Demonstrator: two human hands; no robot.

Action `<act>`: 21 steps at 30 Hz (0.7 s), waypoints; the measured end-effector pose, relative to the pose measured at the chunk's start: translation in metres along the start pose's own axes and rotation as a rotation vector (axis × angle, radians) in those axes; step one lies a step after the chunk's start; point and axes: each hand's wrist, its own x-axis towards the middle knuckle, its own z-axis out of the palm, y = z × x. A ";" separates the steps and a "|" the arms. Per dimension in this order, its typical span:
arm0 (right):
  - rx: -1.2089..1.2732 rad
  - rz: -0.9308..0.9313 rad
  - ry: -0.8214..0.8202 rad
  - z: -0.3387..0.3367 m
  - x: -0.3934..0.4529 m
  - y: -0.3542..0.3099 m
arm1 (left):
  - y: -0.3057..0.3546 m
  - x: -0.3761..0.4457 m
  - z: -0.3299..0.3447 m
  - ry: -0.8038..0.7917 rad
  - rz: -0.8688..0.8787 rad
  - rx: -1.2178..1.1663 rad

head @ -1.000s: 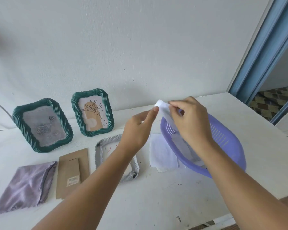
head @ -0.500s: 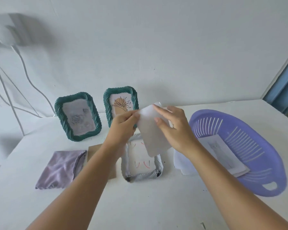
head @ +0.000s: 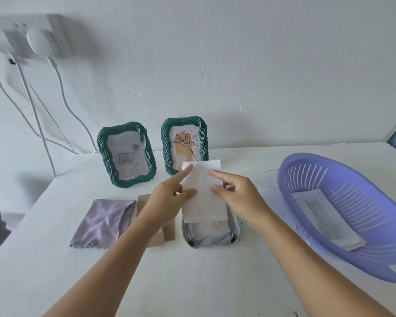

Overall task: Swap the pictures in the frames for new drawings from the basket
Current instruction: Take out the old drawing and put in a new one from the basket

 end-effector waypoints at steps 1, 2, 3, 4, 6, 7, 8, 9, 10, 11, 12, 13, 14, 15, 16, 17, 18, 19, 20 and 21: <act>-0.007 0.011 0.006 0.000 0.000 0.004 | -0.004 -0.001 0.001 0.008 -0.004 0.006; -0.018 0.017 0.010 0.000 0.000 0.009 | -0.006 -0.002 0.002 0.009 -0.006 0.016; -0.028 0.021 0.006 0.000 0.000 0.013 | -0.009 -0.004 0.004 0.007 -0.007 0.032; -0.043 0.024 -0.001 0.001 0.000 0.016 | -0.010 -0.005 0.005 0.005 -0.005 0.054; -0.088 0.024 -0.017 0.001 -0.002 0.019 | -0.012 -0.007 0.008 0.017 0.005 0.118; -0.117 0.022 -0.021 0.002 -0.002 0.020 | -0.013 -0.007 0.008 0.027 0.012 0.156; -0.148 0.020 -0.023 0.002 -0.002 0.020 | -0.014 -0.007 0.009 0.034 0.019 0.191; -0.177 0.021 -0.023 0.002 -0.003 0.021 | -0.016 -0.007 0.010 0.035 0.025 0.215; -0.203 0.023 -0.024 0.001 -0.004 0.021 | -0.017 -0.007 0.011 0.031 0.028 0.228; -0.226 0.024 -0.027 0.001 -0.005 0.021 | -0.018 -0.007 0.013 0.026 0.028 0.235; -0.248 0.027 -0.033 0.000 -0.006 0.022 | -0.019 -0.007 0.014 0.020 0.029 0.245; -0.270 0.029 -0.040 0.000 -0.007 0.022 | -0.020 -0.007 0.015 0.015 0.032 0.260; -0.294 0.032 -0.046 -0.001 -0.008 0.023 | -0.020 -0.007 0.017 0.009 0.036 0.275; -0.324 0.035 -0.051 -0.001 -0.008 0.025 | -0.020 -0.007 0.018 0.005 0.037 0.289; -0.357 0.036 -0.055 -0.001 -0.009 0.026 | -0.020 -0.007 0.019 0.001 0.035 0.300; -0.389 0.039 -0.059 -0.001 -0.009 0.027 | -0.020 -0.007 0.021 -0.002 0.031 0.308; -0.416 0.043 -0.060 -0.001 -0.010 0.028 | -0.020 -0.007 0.022 -0.003 0.023 0.313; -0.438 0.047 -0.061 -0.001 -0.011 0.029 | -0.021 -0.007 0.024 -0.004 0.015 0.317; -0.456 0.051 -0.061 -0.001 -0.011 0.029 | -0.021 -0.008 0.025 -0.006 0.009 0.321; -0.463 0.052 -0.059 -0.002 -0.011 0.030 | -0.020 -0.009 0.026 -0.010 0.006 0.323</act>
